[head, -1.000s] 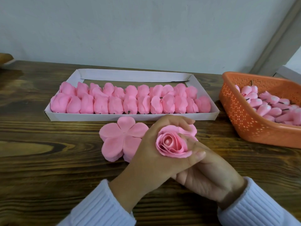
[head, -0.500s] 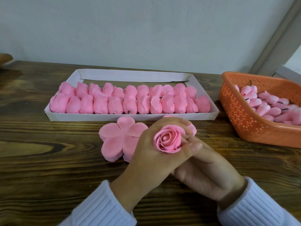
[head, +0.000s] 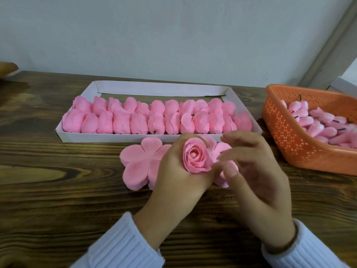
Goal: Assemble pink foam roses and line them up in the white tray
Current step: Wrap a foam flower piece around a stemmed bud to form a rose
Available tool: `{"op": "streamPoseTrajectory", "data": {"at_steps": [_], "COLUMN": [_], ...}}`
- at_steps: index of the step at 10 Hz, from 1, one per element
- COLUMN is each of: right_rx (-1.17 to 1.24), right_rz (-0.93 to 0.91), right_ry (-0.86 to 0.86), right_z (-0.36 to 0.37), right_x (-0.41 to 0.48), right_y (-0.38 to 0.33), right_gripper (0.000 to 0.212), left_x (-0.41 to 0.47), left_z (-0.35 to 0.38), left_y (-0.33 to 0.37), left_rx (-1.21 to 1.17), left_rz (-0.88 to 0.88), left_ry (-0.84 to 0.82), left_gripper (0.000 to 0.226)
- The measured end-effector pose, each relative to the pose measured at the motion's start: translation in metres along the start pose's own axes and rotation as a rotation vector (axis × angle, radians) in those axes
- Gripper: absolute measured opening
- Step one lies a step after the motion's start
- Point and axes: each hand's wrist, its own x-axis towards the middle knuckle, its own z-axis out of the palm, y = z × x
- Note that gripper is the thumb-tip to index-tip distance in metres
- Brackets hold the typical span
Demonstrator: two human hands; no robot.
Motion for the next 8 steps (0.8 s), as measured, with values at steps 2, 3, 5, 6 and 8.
{"op": "streamPoseTrajectory", "data": {"at_steps": [2, 3, 5, 6, 8], "right_rx": [-0.132, -0.206, -0.284, -0.240, -0.160], "right_rz": [-0.021, 0.029, 0.071, 0.117, 0.171], "right_ry": [-0.060, 0.000, 0.032, 0.008, -0.023], "right_z": [0.0025, 0.0012, 0.0016, 0.0013, 0.0007], "right_x": [0.0006, 0.0019, 0.0026, 0.0039, 0.0035], "right_y": [-0.0032, -0.0010, -0.0001, -0.0015, -0.0001], "right_gripper": [0.015, 0.014, 0.016, 0.021, 0.020], "left_x": [-0.0002, 0.0003, -0.0009, -0.0006, -0.0010], "left_z": [-0.0005, 0.0037, 0.0054, 0.0059, 0.0060], "left_y": [-0.0034, -0.0034, 0.0004, 0.0007, -0.0006], "left_rx": [0.112, 0.016, -0.023, 0.001, -0.021], "left_rz": [-0.027, -0.055, -0.056, -0.039, -0.039], "left_ry": [-0.089, -0.054, -0.095, -0.104, -0.135], "left_gripper": [0.047, 0.039, 0.036, 0.044, 0.046]}}
